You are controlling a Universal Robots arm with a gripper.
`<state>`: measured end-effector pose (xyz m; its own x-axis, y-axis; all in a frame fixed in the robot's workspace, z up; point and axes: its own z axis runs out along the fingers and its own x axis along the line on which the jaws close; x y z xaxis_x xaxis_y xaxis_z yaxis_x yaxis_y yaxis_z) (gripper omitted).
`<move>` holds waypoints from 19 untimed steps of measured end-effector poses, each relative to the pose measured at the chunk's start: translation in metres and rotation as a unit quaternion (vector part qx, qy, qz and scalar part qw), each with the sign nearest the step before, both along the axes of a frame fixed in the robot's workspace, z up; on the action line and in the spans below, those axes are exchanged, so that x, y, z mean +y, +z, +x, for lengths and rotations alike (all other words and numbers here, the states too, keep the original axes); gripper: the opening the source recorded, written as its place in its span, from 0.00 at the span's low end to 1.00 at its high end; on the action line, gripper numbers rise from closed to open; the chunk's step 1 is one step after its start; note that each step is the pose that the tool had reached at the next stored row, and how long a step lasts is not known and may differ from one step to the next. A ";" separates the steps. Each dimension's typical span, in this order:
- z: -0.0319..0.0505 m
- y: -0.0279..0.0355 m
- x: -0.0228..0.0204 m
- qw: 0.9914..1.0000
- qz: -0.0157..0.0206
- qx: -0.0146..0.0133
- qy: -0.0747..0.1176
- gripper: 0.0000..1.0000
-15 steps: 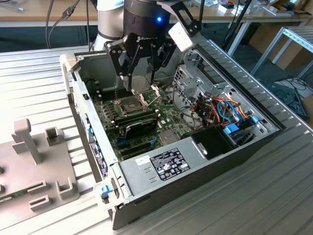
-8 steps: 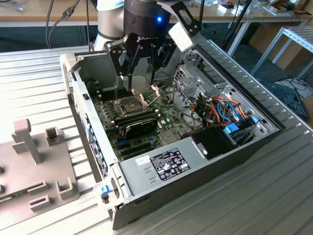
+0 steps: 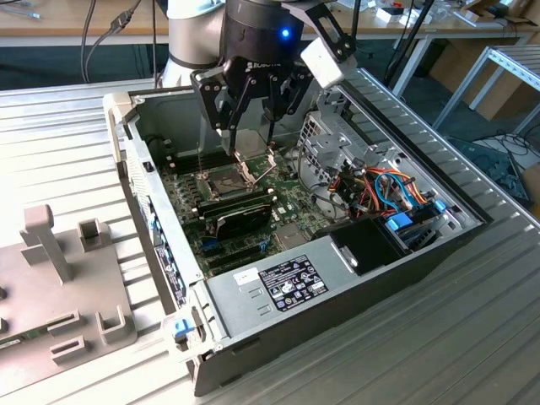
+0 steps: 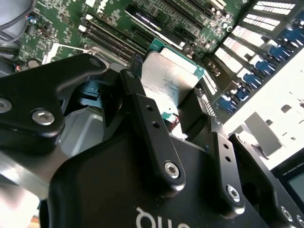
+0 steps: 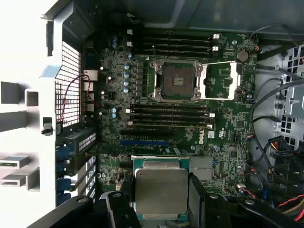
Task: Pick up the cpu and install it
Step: 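Pick up the cpu and move it towards the insertion slot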
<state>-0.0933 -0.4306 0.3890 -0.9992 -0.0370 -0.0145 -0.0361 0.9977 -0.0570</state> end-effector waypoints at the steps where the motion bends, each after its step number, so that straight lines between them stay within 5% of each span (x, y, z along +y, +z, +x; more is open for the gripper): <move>1: 0.0040 0.0000 0.0000 1.000 0.000 0.000 0.000 0.55; 13: 0.0373 -0.0004 0.0006 1.000 0.000 0.000 0.000 0.55; 16: 0.0403 -0.0008 0.0041 1.000 0.000 0.000 0.000 0.55; 19: 0.0431 -0.0020 0.0145 1.000 0.000 0.000 0.000 0.55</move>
